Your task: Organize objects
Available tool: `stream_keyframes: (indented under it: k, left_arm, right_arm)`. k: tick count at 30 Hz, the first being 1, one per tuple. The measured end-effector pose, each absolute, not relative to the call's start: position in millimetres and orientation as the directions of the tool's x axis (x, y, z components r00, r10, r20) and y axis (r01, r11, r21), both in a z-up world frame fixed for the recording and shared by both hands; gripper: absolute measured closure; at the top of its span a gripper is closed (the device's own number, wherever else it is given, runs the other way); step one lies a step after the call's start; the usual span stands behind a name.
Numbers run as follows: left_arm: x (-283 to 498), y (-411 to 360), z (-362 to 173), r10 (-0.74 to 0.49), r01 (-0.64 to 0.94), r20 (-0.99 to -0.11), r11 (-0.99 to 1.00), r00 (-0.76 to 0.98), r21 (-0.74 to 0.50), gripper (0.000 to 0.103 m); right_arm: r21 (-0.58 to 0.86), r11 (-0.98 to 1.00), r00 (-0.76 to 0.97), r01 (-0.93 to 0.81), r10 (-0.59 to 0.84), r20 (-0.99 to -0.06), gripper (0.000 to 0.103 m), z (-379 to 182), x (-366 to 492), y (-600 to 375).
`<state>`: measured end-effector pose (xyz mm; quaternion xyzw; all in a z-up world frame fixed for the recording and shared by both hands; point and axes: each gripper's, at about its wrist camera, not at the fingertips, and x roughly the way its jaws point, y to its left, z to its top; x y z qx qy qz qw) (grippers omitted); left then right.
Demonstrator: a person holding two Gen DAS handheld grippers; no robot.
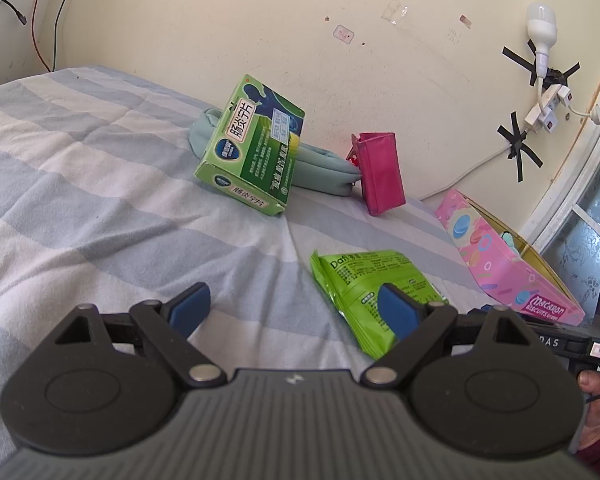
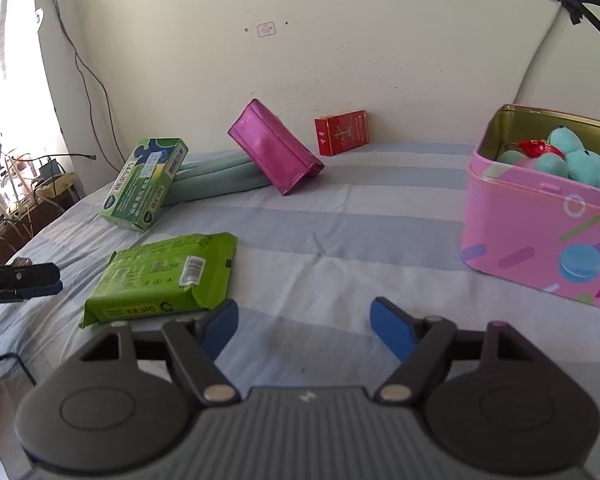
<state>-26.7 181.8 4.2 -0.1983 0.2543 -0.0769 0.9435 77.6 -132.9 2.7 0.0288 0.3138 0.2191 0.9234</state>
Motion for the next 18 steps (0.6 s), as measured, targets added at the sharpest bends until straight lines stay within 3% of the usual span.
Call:
stream_keyframes:
  k: [9, 18]
  left_arm:
    - [-34.1, 180.0, 4.6, -0.266, 0.064, -0.434, 0.903, 0.861, -0.425, 0.012]
    - [-33.7, 157.3, 11.7, -0.447, 0.173, -0.405, 0.813, 0.798, -0.556, 0.017]
  right_arm:
    - [0.201, 0.895, 0.701, -0.399, 0.439, -0.563, 0.035, 2.8, 78.6, -133.5]
    - [0.229, 0.811, 0.617, -0.539, 0.565, -0.548, 0.036, 9.5, 74.5, -112.9]
